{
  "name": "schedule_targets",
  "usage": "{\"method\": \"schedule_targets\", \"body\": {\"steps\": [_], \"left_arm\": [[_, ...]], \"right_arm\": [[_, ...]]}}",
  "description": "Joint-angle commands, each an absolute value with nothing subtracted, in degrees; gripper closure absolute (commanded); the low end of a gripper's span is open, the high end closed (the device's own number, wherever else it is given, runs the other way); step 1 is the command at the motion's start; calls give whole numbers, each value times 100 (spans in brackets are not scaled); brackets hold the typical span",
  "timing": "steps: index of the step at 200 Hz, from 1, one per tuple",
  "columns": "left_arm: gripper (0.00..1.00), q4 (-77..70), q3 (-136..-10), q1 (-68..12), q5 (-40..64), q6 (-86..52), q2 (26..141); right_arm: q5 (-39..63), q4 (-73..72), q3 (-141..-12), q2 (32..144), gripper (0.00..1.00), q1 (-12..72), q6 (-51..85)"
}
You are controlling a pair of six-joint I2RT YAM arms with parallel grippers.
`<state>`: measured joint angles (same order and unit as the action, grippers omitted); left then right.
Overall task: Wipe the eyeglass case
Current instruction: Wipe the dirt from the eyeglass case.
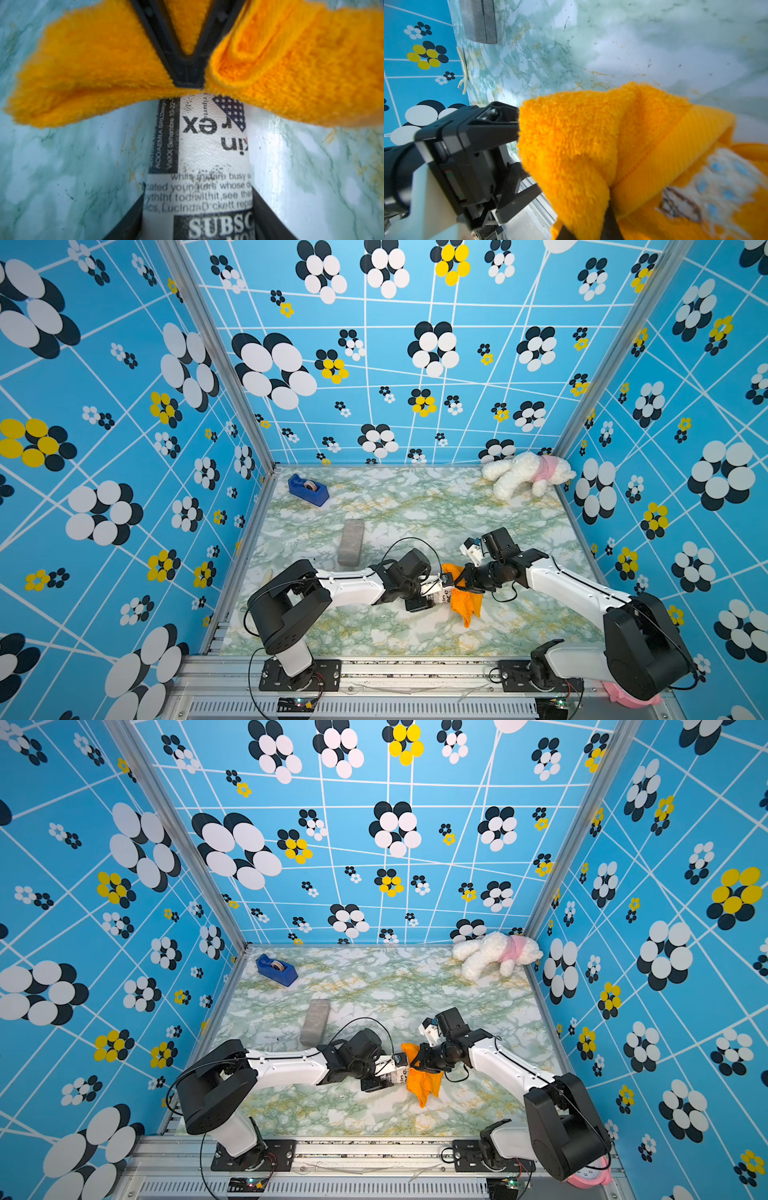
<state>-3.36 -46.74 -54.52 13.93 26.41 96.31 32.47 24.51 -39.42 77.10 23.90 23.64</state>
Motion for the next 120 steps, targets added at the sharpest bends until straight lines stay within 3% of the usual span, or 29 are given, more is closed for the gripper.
{"method": "schedule_targets", "body": {"steps": [1, 69, 120], "left_arm": [[67, -1467, -4677, -5520, 2012, 2654, 9677], [70, -2083, -4545, -5516, 1904, 2431, 9866], [70, -2280, -4387, -5493, 1866, 2419, 9831]], "right_arm": [[3044, 2355, -3726, 8018, 100, 2617, 2632], [3445, 1388, -3942, 8991, 100, 3129, 3319], [2831, 2379, -3684, 8053, 100, 2481, 2830]]}}
